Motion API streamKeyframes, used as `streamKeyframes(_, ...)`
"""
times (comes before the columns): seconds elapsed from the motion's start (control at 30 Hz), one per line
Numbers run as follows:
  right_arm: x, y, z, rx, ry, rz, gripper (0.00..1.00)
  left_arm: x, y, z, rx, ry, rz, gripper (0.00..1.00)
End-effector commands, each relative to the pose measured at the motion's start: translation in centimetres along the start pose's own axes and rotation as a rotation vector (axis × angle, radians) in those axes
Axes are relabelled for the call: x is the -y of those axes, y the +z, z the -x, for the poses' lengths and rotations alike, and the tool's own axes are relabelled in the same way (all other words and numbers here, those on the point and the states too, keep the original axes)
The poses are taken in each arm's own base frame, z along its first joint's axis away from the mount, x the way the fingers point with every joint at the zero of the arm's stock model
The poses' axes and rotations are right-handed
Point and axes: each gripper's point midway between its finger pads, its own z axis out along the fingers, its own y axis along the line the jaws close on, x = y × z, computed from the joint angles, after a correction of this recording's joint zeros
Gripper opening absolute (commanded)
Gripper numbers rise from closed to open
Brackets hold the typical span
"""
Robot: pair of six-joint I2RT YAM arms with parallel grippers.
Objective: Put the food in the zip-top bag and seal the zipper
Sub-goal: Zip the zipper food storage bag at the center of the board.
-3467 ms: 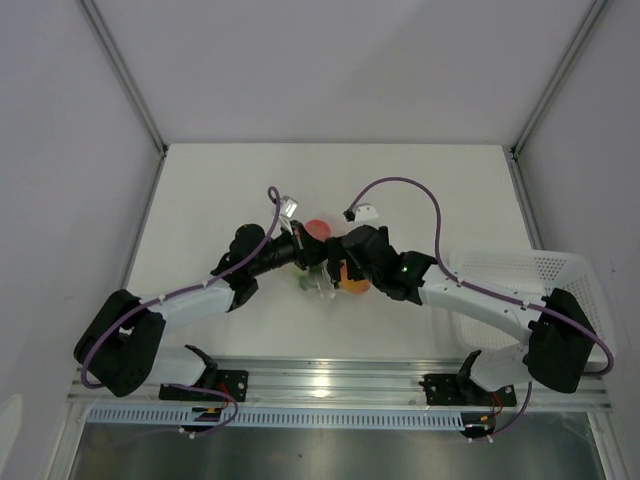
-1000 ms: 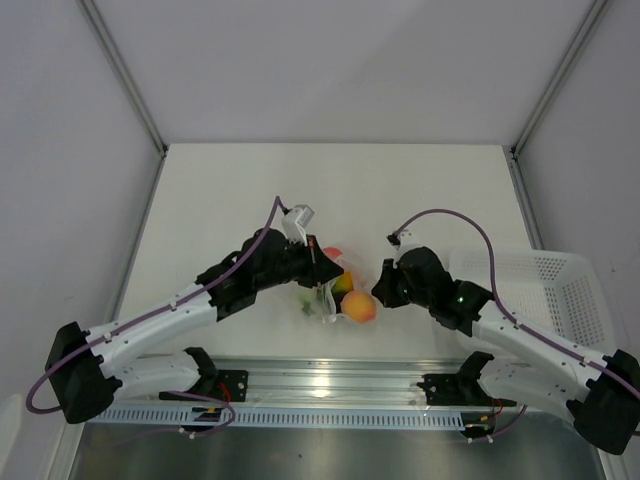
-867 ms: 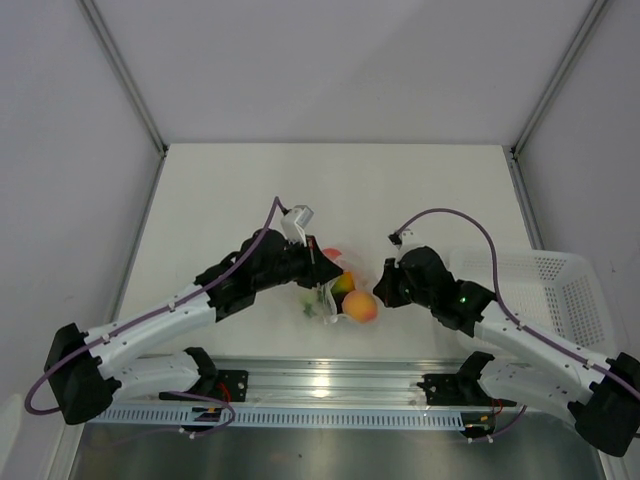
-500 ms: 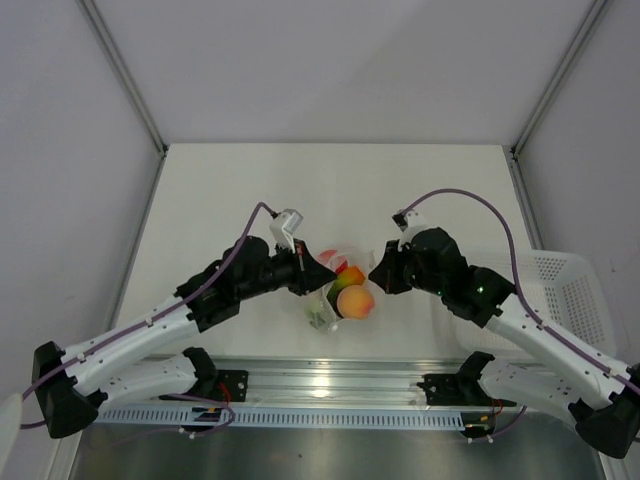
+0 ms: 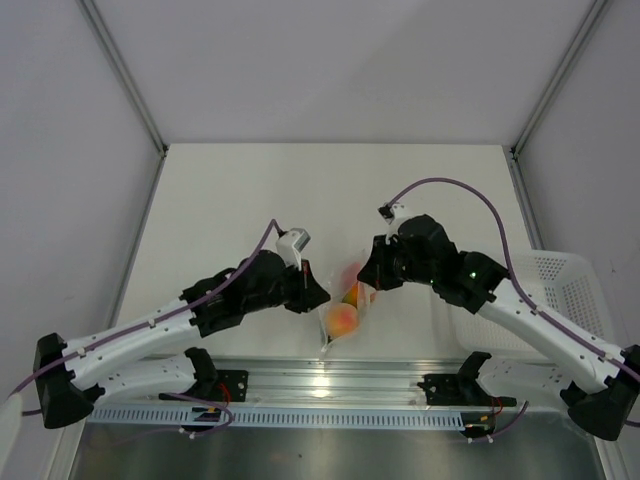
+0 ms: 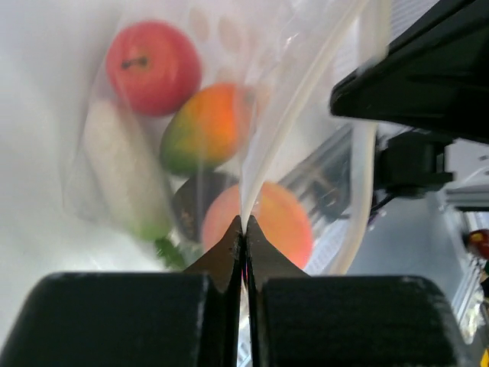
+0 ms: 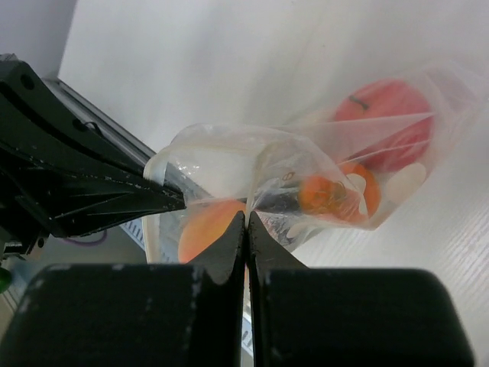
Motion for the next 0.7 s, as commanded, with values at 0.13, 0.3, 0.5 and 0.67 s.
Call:
streamKeyframes(0.13,-4.2,-3.6,4.1,0.083,-0.002,0.097,0.0,4.1,-5.0,3.5,0.124,0.027,-0.082,0.01)
streamKeyframes(0.3,-6.4,-5.9,5.1,0.112,0.043,0.186,0.0,5.8,-7.7,4.5,0.182,0.022,-0.154,0.01)
streamKeyframes(0.5,-3.0,-1.9,3.4,-0.006,0.146,0.15,0.0,1.4,-4.3,2.0,0.086,0.045,0.071,0.01)
streamKeyframes(0.67,-1.4,-1.0,4.0,-0.03,0.137,0.111,0.0,3.1,-4.4,2.1,0.059,0.048,0.007,0.01)
